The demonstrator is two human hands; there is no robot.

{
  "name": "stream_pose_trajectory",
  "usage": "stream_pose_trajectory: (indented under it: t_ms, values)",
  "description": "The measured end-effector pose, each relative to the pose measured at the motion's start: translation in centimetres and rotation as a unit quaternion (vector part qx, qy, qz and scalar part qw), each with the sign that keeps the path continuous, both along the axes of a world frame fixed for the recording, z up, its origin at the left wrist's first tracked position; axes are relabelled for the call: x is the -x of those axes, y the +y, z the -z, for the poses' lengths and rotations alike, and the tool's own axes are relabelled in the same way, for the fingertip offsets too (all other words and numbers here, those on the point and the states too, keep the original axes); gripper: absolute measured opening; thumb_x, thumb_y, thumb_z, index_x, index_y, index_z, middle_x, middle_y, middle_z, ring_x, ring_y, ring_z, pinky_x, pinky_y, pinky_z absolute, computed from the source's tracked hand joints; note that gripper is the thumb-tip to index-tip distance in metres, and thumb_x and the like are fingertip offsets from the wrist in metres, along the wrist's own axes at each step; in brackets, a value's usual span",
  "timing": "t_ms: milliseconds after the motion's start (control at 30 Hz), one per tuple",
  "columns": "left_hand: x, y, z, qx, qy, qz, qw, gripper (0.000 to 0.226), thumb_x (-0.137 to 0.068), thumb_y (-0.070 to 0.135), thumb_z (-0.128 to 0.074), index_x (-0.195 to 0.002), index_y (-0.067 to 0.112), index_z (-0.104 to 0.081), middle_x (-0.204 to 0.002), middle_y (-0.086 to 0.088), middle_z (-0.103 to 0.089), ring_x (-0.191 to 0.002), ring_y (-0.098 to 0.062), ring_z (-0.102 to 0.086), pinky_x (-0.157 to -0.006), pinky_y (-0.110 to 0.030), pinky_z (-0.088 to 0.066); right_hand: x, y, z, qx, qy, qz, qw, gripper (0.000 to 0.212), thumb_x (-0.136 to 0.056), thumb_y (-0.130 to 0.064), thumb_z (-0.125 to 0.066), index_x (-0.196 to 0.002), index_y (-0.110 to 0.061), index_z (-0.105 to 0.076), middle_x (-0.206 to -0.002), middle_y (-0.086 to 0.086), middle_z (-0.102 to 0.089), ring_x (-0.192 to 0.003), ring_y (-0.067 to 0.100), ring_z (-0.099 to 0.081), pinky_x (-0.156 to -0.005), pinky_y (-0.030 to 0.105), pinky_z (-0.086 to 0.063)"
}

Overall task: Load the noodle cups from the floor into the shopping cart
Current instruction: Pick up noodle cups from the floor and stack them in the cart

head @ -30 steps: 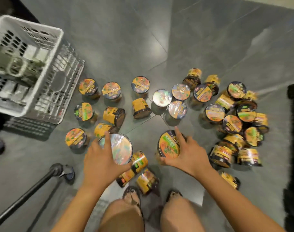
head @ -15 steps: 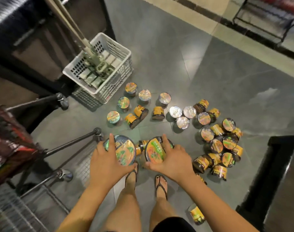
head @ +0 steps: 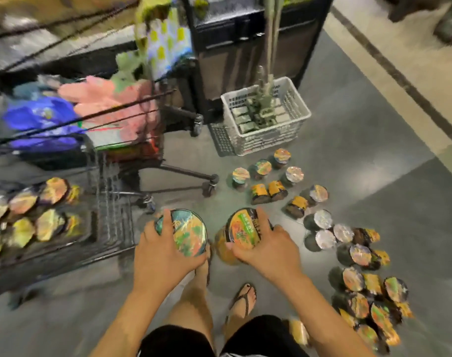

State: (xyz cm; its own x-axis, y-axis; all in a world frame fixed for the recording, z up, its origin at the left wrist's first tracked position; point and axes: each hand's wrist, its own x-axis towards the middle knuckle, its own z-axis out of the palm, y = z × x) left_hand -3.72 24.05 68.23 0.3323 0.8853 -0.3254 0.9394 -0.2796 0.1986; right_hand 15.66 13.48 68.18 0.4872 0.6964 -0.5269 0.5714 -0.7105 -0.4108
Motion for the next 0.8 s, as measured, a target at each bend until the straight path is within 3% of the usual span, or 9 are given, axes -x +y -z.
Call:
stream_pose_trajectory:
  t_ms: [100,333,467,667,800]
  values:
    - [4.6,0.6,-0.8,0.016,-0.012,-0.071,0.997,0.139,-0.048,0.091,-0.056,-0.154,0.023,0.004,-0.138,-0.016,-0.032,-0.125,-0.034,-0.039,-0.101,-0.042,-0.041,3.3,2.5,-0.6,0.002,0.012,-0.05,0.999,0.122,-0.048,-0.099,-0.031,-0.151,-0.041,-0.001,-0.126,0.012,-0.051,-0.122,0.031,-0.048,-0.095,0.038,-0.046]
    - [15.2,5.6,-2.3,0.007,-0.069,-0.212,0.975,0.139,-0.048,0.088,-0.062,-0.154,0.023,0.001,-0.141,-0.017,-0.032,-0.13,-0.035,-0.034,-0.101,-0.043,-0.04,12.3,11.5,-3.2,-0.031,0.048,-0.151,0.987,0.112,-0.053,-0.093,-0.039,-0.149,-0.048,-0.003,-0.115,0.003,-0.053,-0.114,0.026,-0.053,-0.091,0.038,-0.047]
    - [21.3,10.1,-2.5,-0.011,-0.074,-0.254,0.964,0.138,-0.048,0.086,-0.063,-0.153,0.022,-0.002,-0.138,-0.021,-0.033,-0.127,-0.039,-0.035,-0.098,-0.047,-0.042,17.7,18.1,-4.5,-0.031,0.046,-0.193,0.98,0.106,-0.064,-0.087,-0.048,-0.15,-0.046,-0.003,-0.12,0.003,-0.051,-0.117,0.024,-0.05,-0.087,0.035,-0.044]
    - [28.8,16.2,-1.9,-0.01,-0.062,-0.29,0.955,0.137,-0.05,0.084,-0.066,-0.153,0.023,0.0,-0.136,-0.024,-0.034,-0.123,-0.041,-0.038,-0.095,-0.047,-0.041,24.7,26.7,-4.9,-0.021,0.028,-0.26,0.965,0.105,-0.07,-0.081,-0.054,-0.151,-0.045,0.004,-0.134,0.009,-0.047,-0.125,0.027,-0.045,-0.093,0.037,-0.043]
    - [31.7,19.2,-0.9,0.013,-0.068,-0.318,0.946,0.135,-0.053,0.079,-0.07,-0.153,0.02,-0.002,-0.146,-0.025,-0.025,-0.134,-0.041,-0.027,-0.103,-0.047,-0.035,27.4,30.6,-4.1,0.002,-0.01,-0.311,0.95,0.109,-0.065,-0.086,-0.051,-0.15,-0.047,0.006,-0.139,0.011,-0.042,-0.129,0.03,-0.042,-0.096,0.04,-0.043]
